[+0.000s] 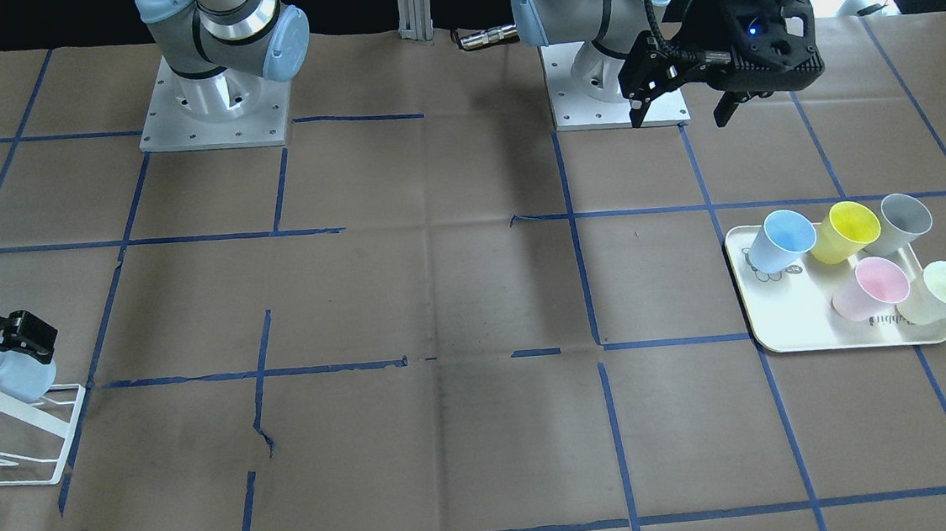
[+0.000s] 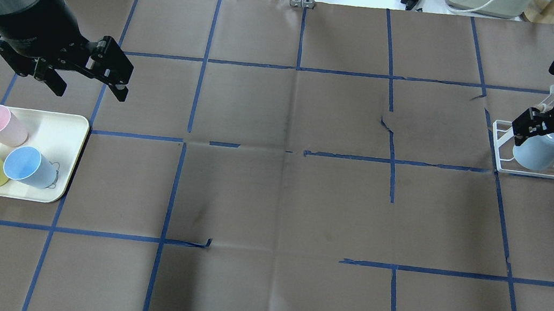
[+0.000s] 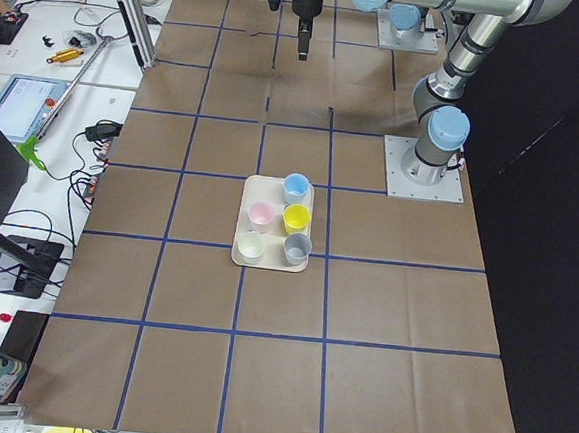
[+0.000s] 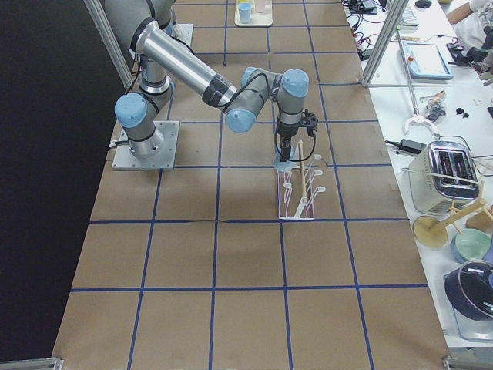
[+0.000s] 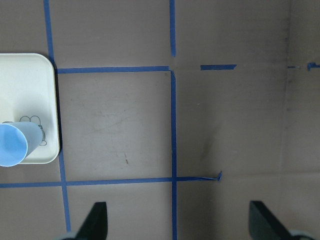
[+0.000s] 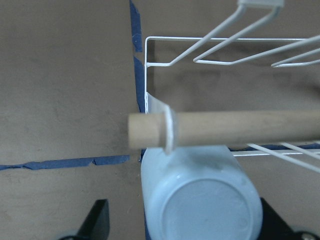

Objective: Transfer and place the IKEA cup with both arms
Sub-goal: 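Lower the right gripper around the light blue cup on the rack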

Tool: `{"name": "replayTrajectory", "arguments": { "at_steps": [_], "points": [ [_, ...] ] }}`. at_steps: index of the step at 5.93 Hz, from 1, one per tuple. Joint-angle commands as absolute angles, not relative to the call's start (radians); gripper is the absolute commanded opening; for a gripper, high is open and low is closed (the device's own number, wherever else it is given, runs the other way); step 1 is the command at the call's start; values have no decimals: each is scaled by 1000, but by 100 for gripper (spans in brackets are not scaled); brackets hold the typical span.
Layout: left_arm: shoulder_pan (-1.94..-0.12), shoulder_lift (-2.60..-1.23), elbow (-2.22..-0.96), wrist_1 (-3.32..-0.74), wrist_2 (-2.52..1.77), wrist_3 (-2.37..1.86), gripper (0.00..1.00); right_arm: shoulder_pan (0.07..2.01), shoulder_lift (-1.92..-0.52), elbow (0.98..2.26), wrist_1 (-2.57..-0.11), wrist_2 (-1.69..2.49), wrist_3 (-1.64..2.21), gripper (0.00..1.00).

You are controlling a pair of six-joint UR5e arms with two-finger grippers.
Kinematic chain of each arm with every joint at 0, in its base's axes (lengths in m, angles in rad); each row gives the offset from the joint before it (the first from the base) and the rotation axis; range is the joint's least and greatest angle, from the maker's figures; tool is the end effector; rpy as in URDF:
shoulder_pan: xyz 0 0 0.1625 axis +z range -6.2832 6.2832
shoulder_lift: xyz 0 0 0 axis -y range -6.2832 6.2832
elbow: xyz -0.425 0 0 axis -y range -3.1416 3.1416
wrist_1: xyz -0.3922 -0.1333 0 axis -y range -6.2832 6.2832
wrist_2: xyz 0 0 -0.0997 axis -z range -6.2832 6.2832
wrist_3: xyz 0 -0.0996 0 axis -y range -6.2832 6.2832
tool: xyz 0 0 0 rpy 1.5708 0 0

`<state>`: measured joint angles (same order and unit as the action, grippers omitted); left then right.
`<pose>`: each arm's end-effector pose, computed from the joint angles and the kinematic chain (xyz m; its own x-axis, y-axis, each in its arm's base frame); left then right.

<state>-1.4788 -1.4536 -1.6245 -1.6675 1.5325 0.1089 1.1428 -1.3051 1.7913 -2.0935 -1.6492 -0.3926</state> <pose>-0.0963 -0.4488 0.5067 -0.9990 0.0157 0.0416 0.0169 0.9994 0.0288 -0.1189 -0.5630 0.2937 -0.9956 0.0368 0.0863 0.0367 0.9993 -0.0038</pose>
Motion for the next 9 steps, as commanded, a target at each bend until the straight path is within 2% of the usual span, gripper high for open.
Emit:
{"name": "replayTrajectory", "arguments": {
  "at_steps": [1,3,4,6,7,8,9],
  "points": [
    [-1477,-1454,-1624,-1667,1532,109,99,1141,-1304,1786,-2097,-1651,-419,97],
    [-1479,-1454,-1624,-1667,1532,109,99,1141,-1304,1775,-2124,-1651,-432,88],
    [-1477,-1454,-1624,-1667,1532,109,99,1141,-1304,1782,-2125,-1651,-437,74],
    [-1477,-1453,-1624,-1667,1532,109,99,1141,-1305,1782,-2125,-1652,-439,60],
    [-1479,-1453,-1624,-1667,1532,109,99,1141,-1307,1775,-2123,-1654,-440,47],
    [-1479,-1453,-1624,-1667,1532,109,99,1141,-1322,1767,-2117,-1654,-440,44],
    [-1477,-1453,-1624,-1667,1532,109,99,1141,-1339,1708,-2077,-1651,-439,44]
  ]
}}
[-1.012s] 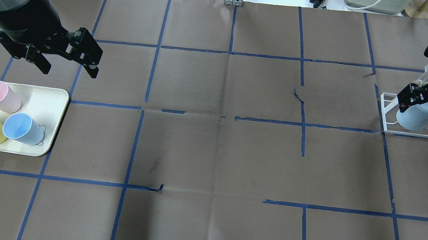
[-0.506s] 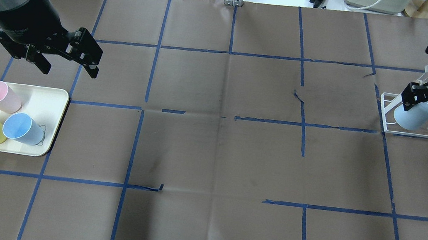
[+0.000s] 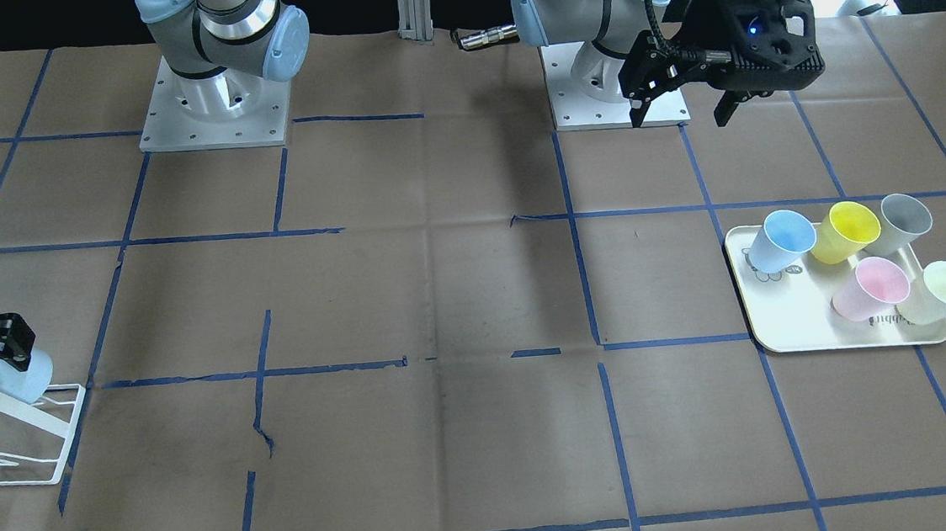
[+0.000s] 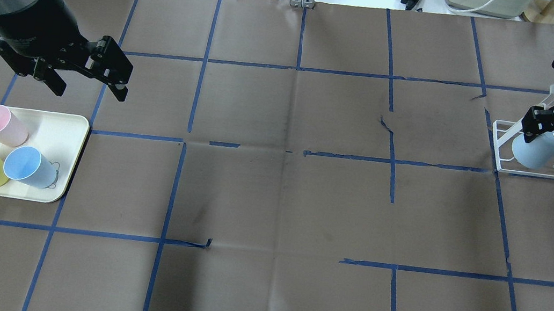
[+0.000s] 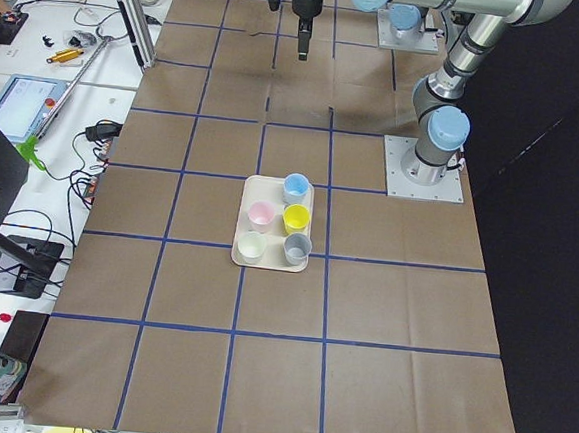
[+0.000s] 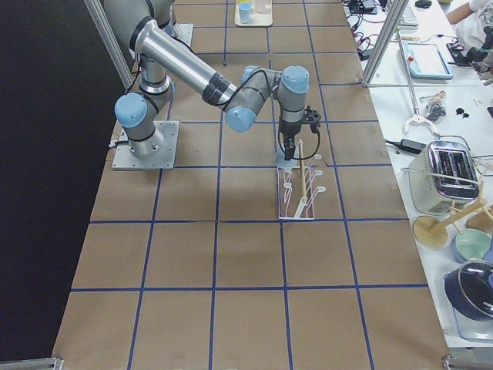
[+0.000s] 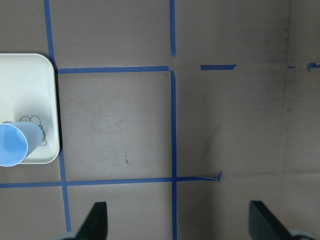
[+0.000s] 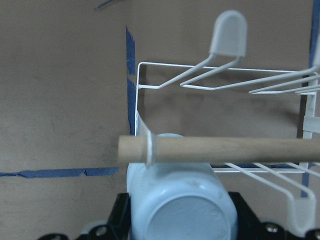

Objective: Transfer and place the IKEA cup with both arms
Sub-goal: 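Close the right gripper on the light blue cup and lift it off the rack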

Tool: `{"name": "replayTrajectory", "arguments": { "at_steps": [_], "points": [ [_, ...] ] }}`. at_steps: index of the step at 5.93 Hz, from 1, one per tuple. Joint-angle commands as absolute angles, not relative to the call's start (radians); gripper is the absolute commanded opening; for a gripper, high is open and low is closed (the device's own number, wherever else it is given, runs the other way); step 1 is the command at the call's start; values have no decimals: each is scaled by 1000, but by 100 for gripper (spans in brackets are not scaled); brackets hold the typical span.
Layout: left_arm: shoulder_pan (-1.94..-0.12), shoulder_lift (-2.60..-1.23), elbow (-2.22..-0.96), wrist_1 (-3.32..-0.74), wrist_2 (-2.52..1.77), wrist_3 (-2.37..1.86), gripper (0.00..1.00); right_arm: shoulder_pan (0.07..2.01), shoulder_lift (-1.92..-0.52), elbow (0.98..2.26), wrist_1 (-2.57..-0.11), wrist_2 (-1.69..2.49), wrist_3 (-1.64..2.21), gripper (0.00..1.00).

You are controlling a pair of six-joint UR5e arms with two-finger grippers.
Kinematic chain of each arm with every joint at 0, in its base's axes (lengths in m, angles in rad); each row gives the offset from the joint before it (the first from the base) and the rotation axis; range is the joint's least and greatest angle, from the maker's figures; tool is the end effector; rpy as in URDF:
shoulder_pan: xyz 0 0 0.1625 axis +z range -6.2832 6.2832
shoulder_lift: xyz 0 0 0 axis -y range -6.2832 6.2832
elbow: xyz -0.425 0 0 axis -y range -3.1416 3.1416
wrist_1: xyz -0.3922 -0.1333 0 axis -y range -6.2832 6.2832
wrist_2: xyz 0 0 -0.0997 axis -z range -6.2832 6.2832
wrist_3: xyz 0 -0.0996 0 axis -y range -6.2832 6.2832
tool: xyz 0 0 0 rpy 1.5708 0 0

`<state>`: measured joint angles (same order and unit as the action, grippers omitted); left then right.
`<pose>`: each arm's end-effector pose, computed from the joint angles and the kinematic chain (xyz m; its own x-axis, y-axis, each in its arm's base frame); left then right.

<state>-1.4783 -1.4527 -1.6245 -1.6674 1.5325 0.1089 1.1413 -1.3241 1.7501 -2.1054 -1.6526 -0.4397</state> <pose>-0.0961 -0.4485 0.5071 -0.9990 0.0152 0.0415 0.0164 0.9995 0.0279 -0.1239 -0.5711 0.3247 -0.9928 -0.0019 0.1196 -0.0096 0.9979 -0.0635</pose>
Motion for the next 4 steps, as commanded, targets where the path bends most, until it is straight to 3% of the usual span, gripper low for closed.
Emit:
{"name": "replayTrajectory", "arguments": {
  "at_steps": [1,4],
  "points": [
    [-1477,-1453,-1624,-1667,1532,109,99,1141,-1360,1637,-1963,-1648,-439,44],
    [-1471,-1453,-1621,-1669,1525,129,99,1141,-1445,1575,-1754,-1640,-439,44]
  ]
}}
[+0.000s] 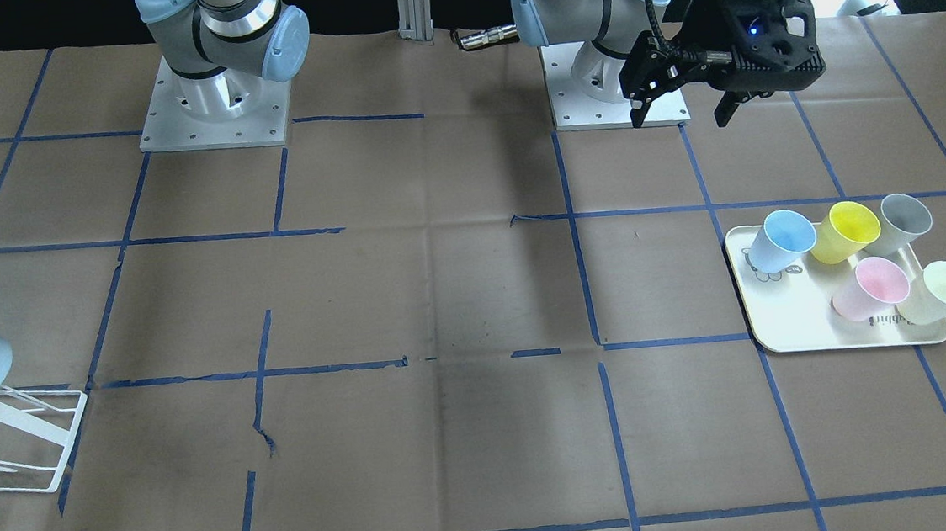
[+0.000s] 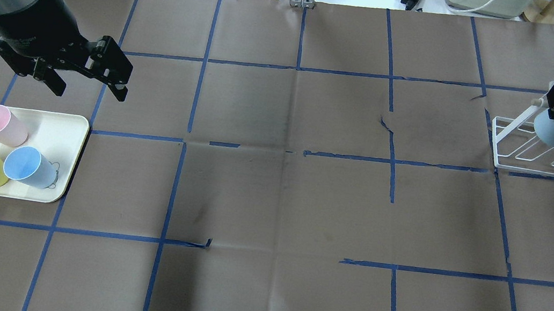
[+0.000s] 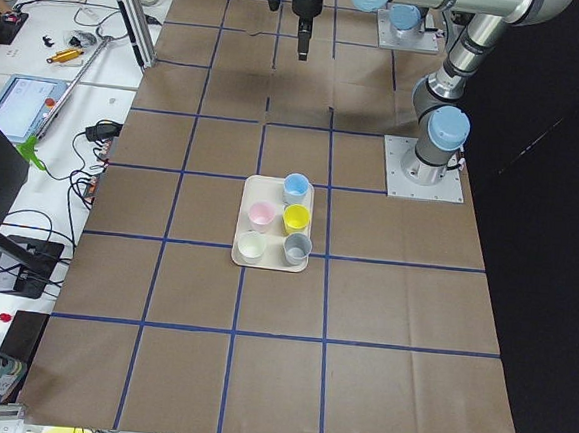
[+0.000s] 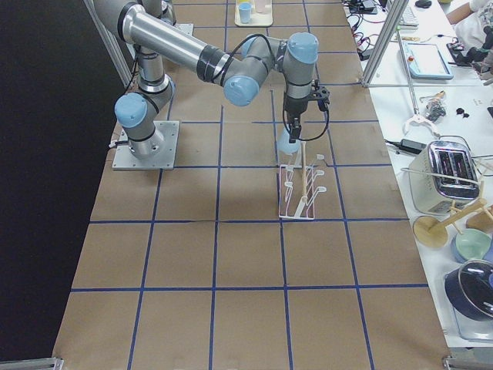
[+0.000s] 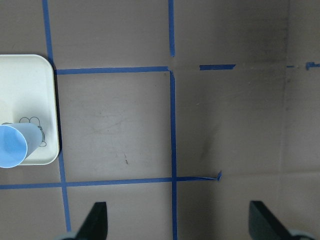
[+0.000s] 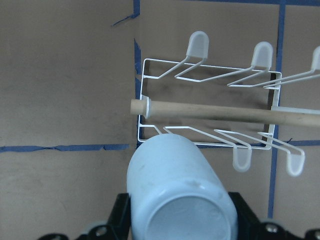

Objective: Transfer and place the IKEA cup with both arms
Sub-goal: 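Close the right gripper on the light blue cup and lift it off the rack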

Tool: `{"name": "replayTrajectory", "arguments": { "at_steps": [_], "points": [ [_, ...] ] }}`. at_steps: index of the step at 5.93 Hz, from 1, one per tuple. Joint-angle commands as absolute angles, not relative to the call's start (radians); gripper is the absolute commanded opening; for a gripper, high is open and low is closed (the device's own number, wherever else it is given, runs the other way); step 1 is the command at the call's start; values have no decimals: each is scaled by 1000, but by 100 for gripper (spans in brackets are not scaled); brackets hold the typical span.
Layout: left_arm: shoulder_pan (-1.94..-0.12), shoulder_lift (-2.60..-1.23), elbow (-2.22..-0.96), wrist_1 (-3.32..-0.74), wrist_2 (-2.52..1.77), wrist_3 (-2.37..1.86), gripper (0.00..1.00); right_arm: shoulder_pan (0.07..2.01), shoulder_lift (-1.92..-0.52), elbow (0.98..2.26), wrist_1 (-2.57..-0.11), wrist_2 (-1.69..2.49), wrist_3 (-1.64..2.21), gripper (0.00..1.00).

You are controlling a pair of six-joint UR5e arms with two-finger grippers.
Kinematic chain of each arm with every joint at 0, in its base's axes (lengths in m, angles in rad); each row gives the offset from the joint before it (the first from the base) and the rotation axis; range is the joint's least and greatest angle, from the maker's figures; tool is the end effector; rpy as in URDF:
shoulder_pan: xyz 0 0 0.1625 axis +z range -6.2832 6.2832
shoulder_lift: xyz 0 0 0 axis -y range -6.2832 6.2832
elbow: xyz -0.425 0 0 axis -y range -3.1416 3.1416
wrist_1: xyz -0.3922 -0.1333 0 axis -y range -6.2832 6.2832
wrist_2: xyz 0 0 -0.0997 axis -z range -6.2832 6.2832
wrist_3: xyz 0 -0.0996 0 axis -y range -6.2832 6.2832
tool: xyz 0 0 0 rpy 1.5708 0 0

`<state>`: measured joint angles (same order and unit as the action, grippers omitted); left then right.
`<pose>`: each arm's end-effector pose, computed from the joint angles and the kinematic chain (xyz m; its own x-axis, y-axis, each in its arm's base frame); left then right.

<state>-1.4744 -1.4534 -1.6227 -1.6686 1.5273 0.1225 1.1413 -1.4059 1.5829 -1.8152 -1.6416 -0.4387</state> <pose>-0.0948 -0.4492 0.5076 -0.9986 0.0247 0.0471 0.0260 0.9993 0.0267 -0.1192 -0.5635 0.4203 -0.9957 -0.0053 0.0925 -0.0082 0.9995 -0.0310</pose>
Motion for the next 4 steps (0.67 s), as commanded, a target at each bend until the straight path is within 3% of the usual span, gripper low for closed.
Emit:
{"name": "replayTrajectory", "arguments": {
  "at_steps": [1,4],
  "points": [
    [-1467,-1453,-1620,-1670,1494,129,99,1146,-1501,1575,-1673,-1603,-439,46],
    [-1271,-1439,-1628,-1883,1164,337,99,1144,-1540,1555,-1273,-1172,-468,46]
  ]
}}
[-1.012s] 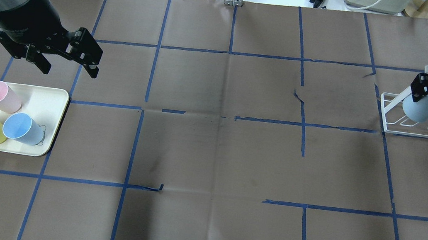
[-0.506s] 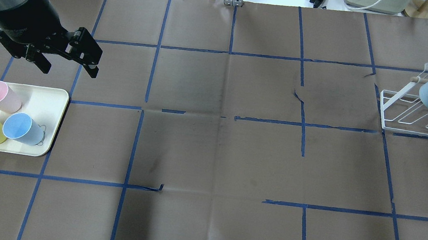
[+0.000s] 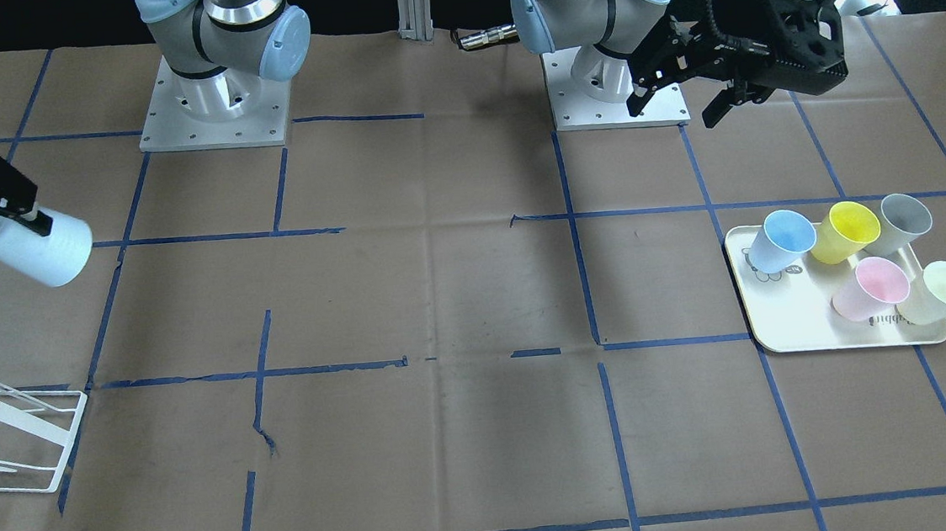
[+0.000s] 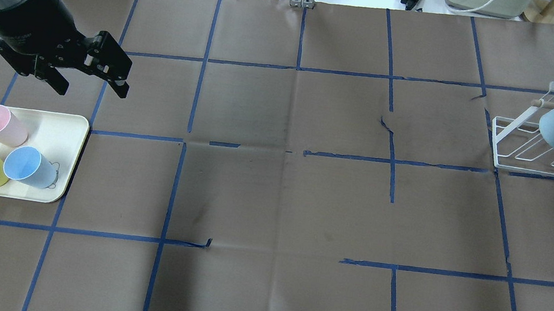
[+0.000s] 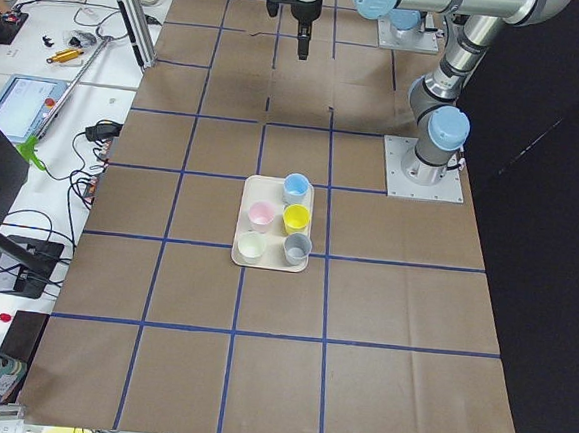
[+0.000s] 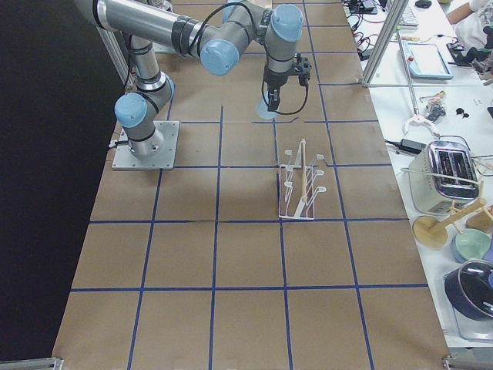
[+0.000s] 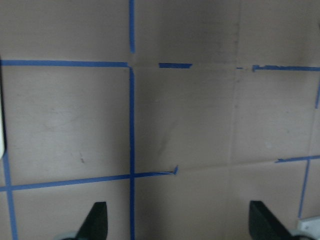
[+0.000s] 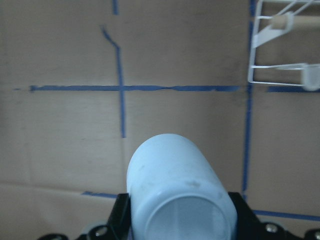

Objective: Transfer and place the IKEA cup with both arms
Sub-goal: 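Close the right gripper on the light blue cup and lift it off the rack, then carry the cup to the center with the right gripper while the left reaches in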

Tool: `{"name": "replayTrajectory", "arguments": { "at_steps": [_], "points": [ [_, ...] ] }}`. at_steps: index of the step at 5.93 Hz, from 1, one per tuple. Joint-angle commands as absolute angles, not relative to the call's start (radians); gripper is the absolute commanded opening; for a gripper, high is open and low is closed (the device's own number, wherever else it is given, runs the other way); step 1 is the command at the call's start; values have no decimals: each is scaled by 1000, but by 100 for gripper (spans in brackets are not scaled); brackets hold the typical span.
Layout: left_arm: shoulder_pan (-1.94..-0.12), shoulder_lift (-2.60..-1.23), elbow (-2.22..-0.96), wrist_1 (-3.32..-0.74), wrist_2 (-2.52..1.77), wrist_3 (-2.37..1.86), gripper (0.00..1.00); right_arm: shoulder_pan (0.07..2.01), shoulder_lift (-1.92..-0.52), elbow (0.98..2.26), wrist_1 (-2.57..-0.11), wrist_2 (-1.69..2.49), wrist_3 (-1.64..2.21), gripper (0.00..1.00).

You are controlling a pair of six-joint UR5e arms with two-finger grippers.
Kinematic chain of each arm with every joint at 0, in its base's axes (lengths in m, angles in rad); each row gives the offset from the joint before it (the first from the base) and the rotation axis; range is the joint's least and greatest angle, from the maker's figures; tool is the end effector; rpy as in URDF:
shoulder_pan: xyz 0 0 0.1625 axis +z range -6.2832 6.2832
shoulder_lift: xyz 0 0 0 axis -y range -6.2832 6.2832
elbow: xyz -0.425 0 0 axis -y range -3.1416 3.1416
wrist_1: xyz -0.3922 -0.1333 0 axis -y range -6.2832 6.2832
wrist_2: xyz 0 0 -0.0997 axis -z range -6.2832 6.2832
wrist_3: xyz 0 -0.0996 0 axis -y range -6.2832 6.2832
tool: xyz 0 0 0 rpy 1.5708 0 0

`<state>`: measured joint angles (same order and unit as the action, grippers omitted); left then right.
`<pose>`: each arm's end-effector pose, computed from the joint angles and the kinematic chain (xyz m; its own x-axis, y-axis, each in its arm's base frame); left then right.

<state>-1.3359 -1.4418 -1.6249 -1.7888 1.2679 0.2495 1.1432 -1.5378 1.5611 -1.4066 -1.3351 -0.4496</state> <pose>-0.0604 -0.4479 0.5050 -0.9468 -0.0177 0.3213 0.0035 0.9979 0.0653 -0.0591 -0.5072 0.4644 -0.9577 0.0103 -0.2876 -0.0098 0.9976 0.0682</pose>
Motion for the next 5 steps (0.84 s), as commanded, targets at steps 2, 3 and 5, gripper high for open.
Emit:
{"name": "replayTrajectory", "arguments": {
  "at_steps": [2,3,5],
  "points": [
    [-1244,-1443,-1673,-1984,862,376,99,1152,-1535,1589,-1073,-793,-560,47],
    [-1244,-1445,-1695,-2046,700,379,99,1152,-1543,1662,-999,-606,-646,47],
    [-1261,-1471,-1700,-2048,494,403,99,1178,-1554,1883,-962,-345,-872,47]
  ]
}}
